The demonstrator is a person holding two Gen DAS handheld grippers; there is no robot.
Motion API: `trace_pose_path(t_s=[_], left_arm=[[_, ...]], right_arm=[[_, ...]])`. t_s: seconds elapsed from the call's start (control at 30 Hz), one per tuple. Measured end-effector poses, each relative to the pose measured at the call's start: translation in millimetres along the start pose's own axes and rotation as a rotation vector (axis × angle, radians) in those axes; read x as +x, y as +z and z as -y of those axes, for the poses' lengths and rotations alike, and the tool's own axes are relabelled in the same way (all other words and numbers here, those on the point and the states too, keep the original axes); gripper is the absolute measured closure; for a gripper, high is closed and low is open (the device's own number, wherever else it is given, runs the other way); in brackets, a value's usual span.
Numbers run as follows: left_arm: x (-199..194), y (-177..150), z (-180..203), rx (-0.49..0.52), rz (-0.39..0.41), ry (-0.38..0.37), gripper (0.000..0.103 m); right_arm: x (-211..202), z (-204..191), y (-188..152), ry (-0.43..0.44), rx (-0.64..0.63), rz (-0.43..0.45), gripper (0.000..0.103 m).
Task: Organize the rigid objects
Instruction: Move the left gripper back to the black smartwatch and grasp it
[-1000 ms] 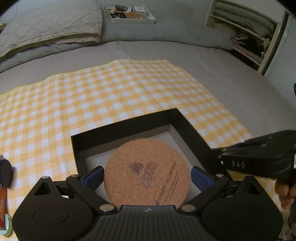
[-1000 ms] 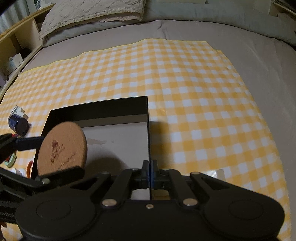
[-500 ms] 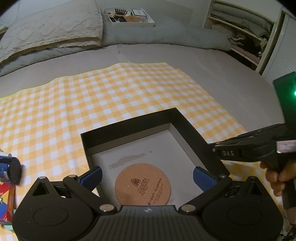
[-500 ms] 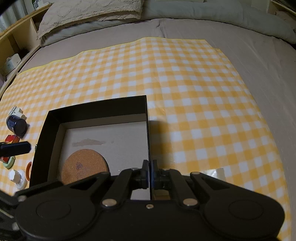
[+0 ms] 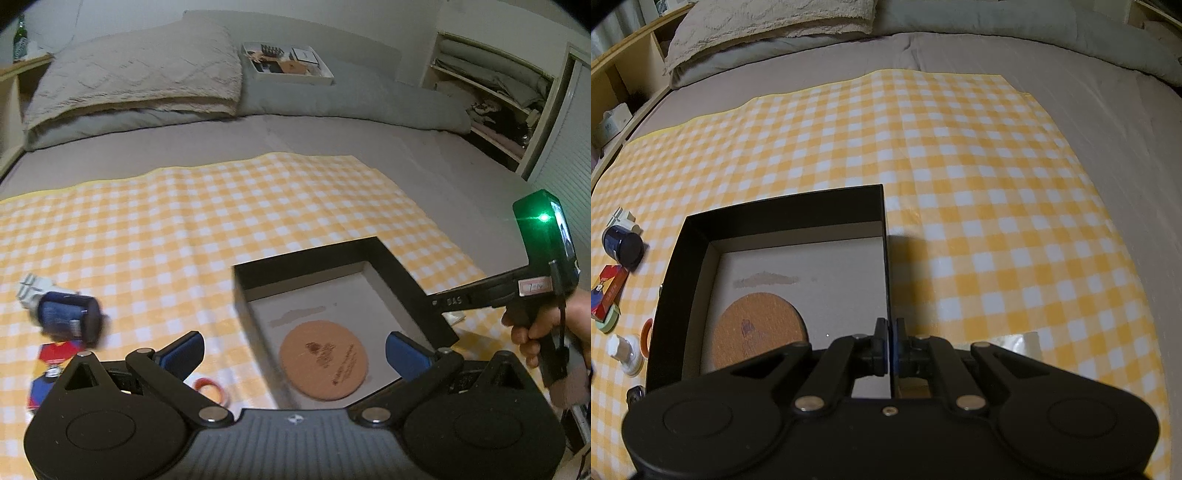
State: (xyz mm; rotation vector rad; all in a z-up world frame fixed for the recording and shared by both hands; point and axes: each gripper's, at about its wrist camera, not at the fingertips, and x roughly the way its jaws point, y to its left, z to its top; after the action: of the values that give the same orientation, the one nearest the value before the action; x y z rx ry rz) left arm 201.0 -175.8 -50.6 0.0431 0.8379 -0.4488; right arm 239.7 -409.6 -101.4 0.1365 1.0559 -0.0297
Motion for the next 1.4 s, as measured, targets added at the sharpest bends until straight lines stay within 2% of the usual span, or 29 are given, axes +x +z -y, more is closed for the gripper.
trace_pose_path(t_s=[0.33, 0.57, 0.73, 0.93, 1.13, 1.4], left_arm=[[-30, -18, -34, 0.0, 0.007, 0.082, 0.0], [-43, -33, -54, -0.004, 0.008, 0.176, 0.0], [-45, -49, -67, 0.004, -0.008, 0.186, 0.0], [-39, -75, -74, 0.026, -0.083, 0.158, 0.0], [-24, -95, -67, 0.09, -0.144, 0.08, 0.0], [4, -105, -63, 0.161, -0.161, -0.007, 0.0]], right_arm=[[0, 0, 0, 0.001, 0.002, -0.002, 0.1], [1, 0, 0, 0.0, -0.001, -0.007, 0.1], [2, -2, 0, -0.003, -0.004, -0.014, 0.1], [2, -3, 0, -0.005, -0.005, -0.017, 0.1], [3, -2, 3, -0.005, -0.004, -0.022, 0.1], [2, -1, 3, -0.007, -0.011, -0.023, 0.1]])
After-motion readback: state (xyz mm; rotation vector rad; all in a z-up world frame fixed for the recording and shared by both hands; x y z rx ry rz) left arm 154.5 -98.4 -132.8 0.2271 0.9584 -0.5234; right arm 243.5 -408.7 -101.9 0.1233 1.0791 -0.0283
